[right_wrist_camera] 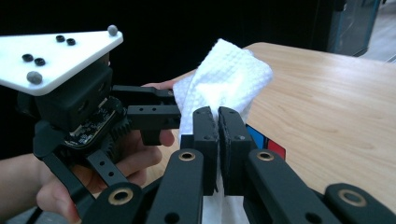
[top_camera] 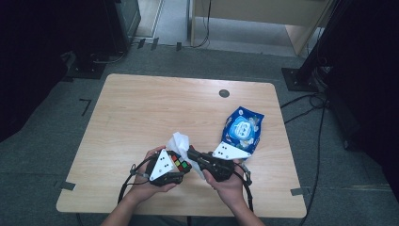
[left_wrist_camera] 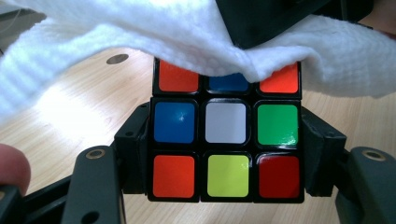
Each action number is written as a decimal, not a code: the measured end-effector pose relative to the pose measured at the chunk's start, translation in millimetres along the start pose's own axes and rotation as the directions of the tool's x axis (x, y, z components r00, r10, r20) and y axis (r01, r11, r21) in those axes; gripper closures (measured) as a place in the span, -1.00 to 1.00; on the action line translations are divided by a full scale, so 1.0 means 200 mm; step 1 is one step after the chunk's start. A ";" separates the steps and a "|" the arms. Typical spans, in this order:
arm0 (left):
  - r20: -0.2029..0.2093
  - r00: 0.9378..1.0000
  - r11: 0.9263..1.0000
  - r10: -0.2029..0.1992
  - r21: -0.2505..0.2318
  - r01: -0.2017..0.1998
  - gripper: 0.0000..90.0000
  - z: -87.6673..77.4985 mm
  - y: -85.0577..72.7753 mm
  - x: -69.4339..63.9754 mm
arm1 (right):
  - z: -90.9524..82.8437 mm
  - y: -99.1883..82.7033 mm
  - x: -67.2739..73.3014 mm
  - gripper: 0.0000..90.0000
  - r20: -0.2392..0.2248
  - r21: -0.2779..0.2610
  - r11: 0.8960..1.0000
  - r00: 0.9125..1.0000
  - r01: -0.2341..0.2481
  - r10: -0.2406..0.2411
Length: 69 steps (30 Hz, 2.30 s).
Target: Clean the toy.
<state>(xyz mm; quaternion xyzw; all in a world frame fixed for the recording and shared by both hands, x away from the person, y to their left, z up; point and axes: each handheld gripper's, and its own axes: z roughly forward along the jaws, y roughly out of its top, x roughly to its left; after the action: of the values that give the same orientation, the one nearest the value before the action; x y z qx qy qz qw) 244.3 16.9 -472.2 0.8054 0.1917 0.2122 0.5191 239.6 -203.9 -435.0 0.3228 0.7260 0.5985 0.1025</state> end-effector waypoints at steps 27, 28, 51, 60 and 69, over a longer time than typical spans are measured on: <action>-0.004 1.000 0.998 -0.017 -0.064 0.016 -0.24 -0.06 0.03 0.04 | 0.02 -0.17 -0.29 0.93 0.198 0.164 0.983 0.979 -0.080 0.047; -0.006 1.000 0.998 -0.022 -0.060 0.021 -0.24 -0.06 0.02 0.05 | 0.02 -0.18 -0.32 0.93 0.214 0.163 0.982 0.975 -0.093 0.057; -0.104 0.966 0.972 -0.236 -0.036 0.233 -0.24 -0.09 0.01 0.21 | 0.07 -0.16 -0.23 -0.19 0.098 0.124 0.992 0.995 -0.009 -0.003; -0.095 0.961 0.966 -0.258 -0.053 0.254 -0.24 -0.11 0.02 0.22 | 0.09 -0.17 -0.15 -0.26 0.042 0.104 0.993 0.997 0.058 -0.063; -0.064 0.961 0.962 -0.270 -0.044 0.268 -0.24 -0.09 0.05 0.18 | 0.11 -0.16 -0.07 -0.33 0.057 0.083 0.981 0.982 0.176 -0.181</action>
<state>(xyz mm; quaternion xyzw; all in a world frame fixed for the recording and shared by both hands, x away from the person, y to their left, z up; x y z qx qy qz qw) 266.6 45.7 -451.4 0.7548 0.3136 0.1709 0.5501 250.6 -197.6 -473.8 0.2792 0.7711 0.5474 0.1665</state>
